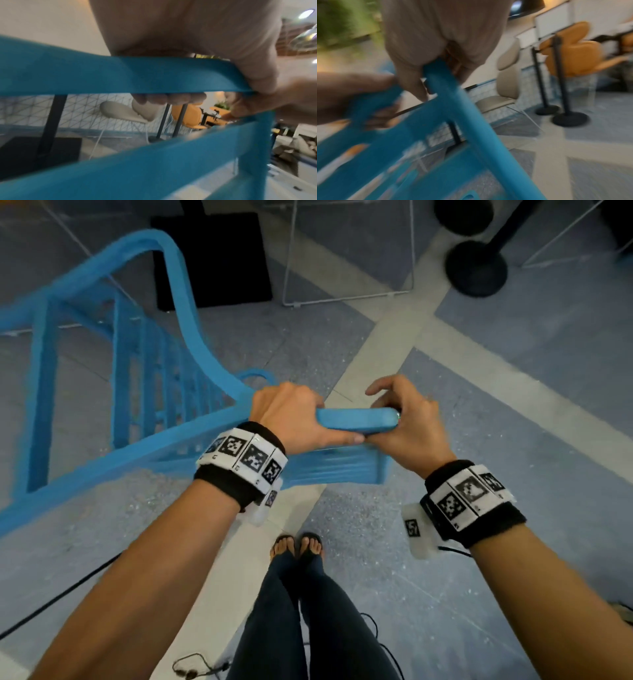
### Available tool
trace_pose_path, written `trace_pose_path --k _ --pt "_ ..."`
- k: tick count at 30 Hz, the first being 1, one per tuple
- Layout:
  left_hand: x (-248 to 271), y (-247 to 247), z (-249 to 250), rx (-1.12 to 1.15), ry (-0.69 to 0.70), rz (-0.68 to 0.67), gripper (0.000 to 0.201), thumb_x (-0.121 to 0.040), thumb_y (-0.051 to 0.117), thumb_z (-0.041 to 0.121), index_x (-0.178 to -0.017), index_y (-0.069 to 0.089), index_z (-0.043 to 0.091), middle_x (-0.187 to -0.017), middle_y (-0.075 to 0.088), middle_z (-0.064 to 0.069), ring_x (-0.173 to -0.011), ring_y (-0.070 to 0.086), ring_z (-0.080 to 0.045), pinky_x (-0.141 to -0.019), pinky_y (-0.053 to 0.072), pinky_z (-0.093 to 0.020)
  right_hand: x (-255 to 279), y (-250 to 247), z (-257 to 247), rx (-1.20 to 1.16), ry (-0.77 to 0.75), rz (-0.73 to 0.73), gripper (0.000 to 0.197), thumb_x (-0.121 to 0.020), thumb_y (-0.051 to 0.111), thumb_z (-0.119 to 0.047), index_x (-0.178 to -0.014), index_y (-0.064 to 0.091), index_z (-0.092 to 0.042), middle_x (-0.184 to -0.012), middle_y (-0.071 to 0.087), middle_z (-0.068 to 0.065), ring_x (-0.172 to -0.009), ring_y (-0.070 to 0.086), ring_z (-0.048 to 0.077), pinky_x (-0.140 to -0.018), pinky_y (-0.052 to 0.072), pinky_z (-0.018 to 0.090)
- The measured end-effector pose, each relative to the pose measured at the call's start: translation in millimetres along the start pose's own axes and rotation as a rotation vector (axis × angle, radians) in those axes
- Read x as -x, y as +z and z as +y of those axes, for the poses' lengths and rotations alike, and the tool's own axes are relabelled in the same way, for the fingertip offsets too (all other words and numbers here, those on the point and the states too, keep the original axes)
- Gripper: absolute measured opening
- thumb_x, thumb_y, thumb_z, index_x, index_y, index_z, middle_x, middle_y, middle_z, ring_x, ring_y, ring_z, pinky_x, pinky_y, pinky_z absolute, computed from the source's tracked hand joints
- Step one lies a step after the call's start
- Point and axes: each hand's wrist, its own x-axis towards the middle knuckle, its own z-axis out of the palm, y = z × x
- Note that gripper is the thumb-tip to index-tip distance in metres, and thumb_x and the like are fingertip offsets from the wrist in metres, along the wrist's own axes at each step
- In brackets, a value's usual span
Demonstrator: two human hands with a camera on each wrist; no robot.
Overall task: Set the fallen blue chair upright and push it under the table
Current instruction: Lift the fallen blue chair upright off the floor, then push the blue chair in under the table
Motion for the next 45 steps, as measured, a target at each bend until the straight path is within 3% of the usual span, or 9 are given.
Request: trace_pose_path --k 4,8,14,21,27,31,36,41,45 --pt "23.8 -43.7 37.1 0.085 -0.011 0.124 0.068 -0.049 0.049 0.087 -0.051 0.046 0.019 -0.048 0.041 0.006 -0.063 0.048 -0.024 -0.059 0.034 -0.030 8.7 -0.6 14.0 -0.199 0.163 -0.094 0.056 -0.057 0.087 -0.023 -0.101 0.051 -0.021 -0.094 0.059 -0.004 -0.086 0.056 0.005 -0.071 0.041 0.001" --pt "49.9 -70.9 47.3 0.153 -0.068 0.338 0.065 -0.055 0.057 0.079 -0.046 0.045 0.015 -0.041 0.038 0.004 -0.057 0.046 -0.027 -0.056 0.032 -0.029 32.0 20.5 54.1 -0.039 0.384 -0.283 0.054 -0.051 0.081 -0.056 -0.082 0.061 -0.016 -0.078 0.066 0.006 -0.073 0.061 0.025 -0.064 0.049 0.033" --pt "86.5 -88.3 33.5 0.194 -0.096 0.501 0.056 -0.057 0.055 0.071 -0.038 0.036 0.021 -0.036 0.032 0.005 -0.050 0.042 -0.026 -0.051 0.027 -0.026 45.7 35.2 48.0 -0.060 0.488 -0.157 0.050 -0.059 0.088 -0.019 -0.040 0.042 -0.024 -0.048 0.042 -0.004 -0.045 0.038 0.012 -0.047 0.032 0.024" --pt "143.1 -124.4 15.2 0.351 -0.041 0.729 0.054 -0.064 0.053 0.067 -0.050 0.054 0.015 -0.041 0.040 -0.001 -0.049 0.044 -0.028 -0.048 0.034 -0.032 50.4 -3.5 -21.8 0.184 0.313 -0.206 0.058 -0.060 0.084 -0.040 -0.039 0.034 -0.019 -0.044 0.035 -0.003 -0.041 0.033 0.015 -0.046 0.027 0.030" --pt "236.5 -134.9 -14.0 0.740 0.004 0.902 0.041 -0.068 0.062 0.056 -0.040 0.049 0.030 -0.034 0.044 0.014 -0.037 0.031 -0.005 -0.043 0.025 -0.025 101.5 -33.5 -118.8 0.472 0.129 -0.092 0.059 -0.057 0.083 -0.047 -0.036 0.035 -0.021 -0.040 0.039 0.002 -0.039 0.039 0.021 -0.042 0.028 0.031" --pt "292.4 -120.6 -36.1 0.905 0.034 1.038 0.054 -0.071 0.061 0.042 -0.048 0.050 -0.006 -0.043 0.049 -0.023 -0.042 0.033 -0.041 -0.043 0.030 -0.044 138.0 -30.7 -170.0 0.740 0.024 -0.069 0.053 -0.056 0.076 -0.061 -0.057 0.063 -0.010 -0.055 0.058 0.014 -0.056 0.053 0.031 -0.055 0.038 0.031" --pt "343.3 -84.8 -67.6 1.145 -0.138 1.040 0.027 -0.064 0.054 0.042 -0.039 0.058 0.031 -0.031 0.045 0.015 -0.034 0.035 -0.006 -0.045 0.027 -0.033 172.0 -2.2 -201.2 0.902 -0.036 -0.061 0.059 -0.058 0.069 -0.069 -0.069 0.070 -0.011 -0.060 0.062 0.012 -0.059 0.053 0.030 -0.055 0.040 0.030" --pt "377.3 -34.1 -109.1 1.235 -0.476 1.075 0.010 -0.062 0.049 0.027 -0.060 0.043 0.019 -0.061 0.045 0.004 -0.047 0.049 0.008 -0.050 0.035 -0.006 207.4 51.9 -202.2 0.999 -0.086 -0.120 0.057 -0.063 0.060 -0.073 -0.072 0.068 -0.017 -0.062 0.050 0.002 -0.063 0.047 0.023 -0.056 0.035 0.029" --pt "398.9 12.5 -142.9 1.246 -0.653 1.090 0.033 -0.056 0.051 0.032 -0.074 0.054 0.005 -0.067 0.055 -0.001 -0.068 0.052 -0.013 -0.064 0.038 -0.019 234.4 85.9 -191.5 0.978 -0.118 -0.190 0.052 -0.070 0.059 -0.068 -0.081 0.069 -0.018 -0.070 0.050 0.003 -0.069 0.051 0.022 -0.062 0.043 0.031"
